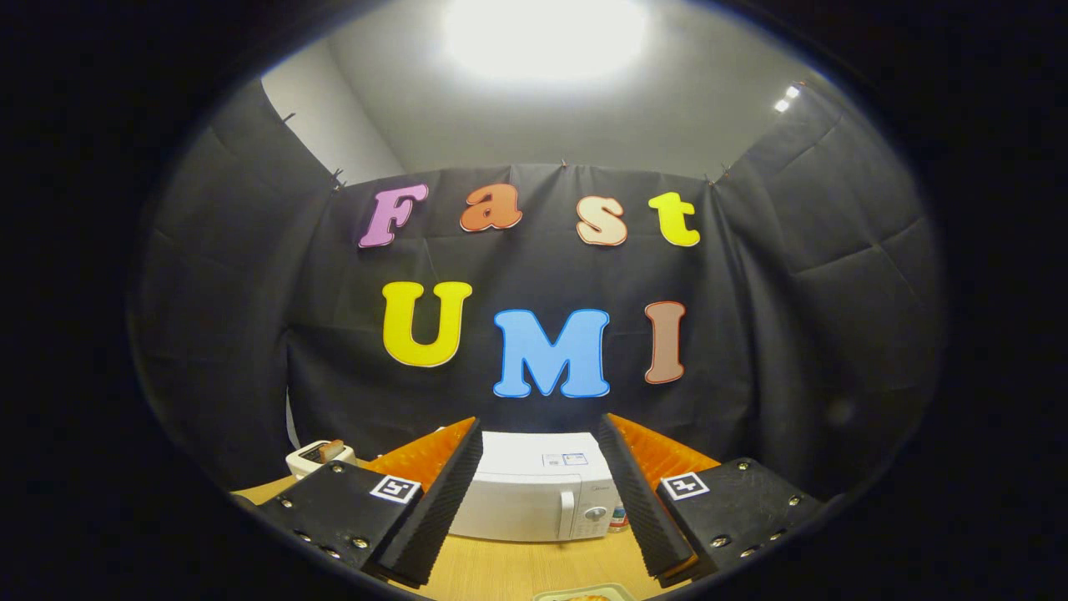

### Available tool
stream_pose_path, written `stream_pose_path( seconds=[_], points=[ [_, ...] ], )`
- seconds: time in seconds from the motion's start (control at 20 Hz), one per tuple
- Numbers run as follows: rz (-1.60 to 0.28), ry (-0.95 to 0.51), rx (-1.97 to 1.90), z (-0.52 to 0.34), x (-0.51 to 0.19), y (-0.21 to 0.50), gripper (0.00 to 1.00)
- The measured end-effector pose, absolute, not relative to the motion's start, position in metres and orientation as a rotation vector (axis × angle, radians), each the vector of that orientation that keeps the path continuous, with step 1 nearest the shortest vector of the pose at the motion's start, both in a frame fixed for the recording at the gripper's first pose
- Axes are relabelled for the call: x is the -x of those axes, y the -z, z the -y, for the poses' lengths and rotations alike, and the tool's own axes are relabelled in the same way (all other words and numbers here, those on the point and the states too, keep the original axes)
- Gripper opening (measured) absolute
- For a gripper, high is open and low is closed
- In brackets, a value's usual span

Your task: Open the microwave, put the food inside, and close the microwave door.

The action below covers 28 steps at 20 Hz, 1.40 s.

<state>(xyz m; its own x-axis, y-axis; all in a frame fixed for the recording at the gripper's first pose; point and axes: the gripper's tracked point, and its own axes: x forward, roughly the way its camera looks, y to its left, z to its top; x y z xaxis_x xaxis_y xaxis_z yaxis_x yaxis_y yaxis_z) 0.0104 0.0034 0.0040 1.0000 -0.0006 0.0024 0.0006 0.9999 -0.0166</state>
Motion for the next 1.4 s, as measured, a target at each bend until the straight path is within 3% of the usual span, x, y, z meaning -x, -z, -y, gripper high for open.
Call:
stream_pose_path(
  seconds=[0.5, 1.4],
  points=[
    [0.024, 0.048, 0.057, 0.026, -0.045, 0.051, 0.89],
    [-0.224, 0.031, 0.062, 0.052, -0.165, 0.270, 0.90]
  ],
)
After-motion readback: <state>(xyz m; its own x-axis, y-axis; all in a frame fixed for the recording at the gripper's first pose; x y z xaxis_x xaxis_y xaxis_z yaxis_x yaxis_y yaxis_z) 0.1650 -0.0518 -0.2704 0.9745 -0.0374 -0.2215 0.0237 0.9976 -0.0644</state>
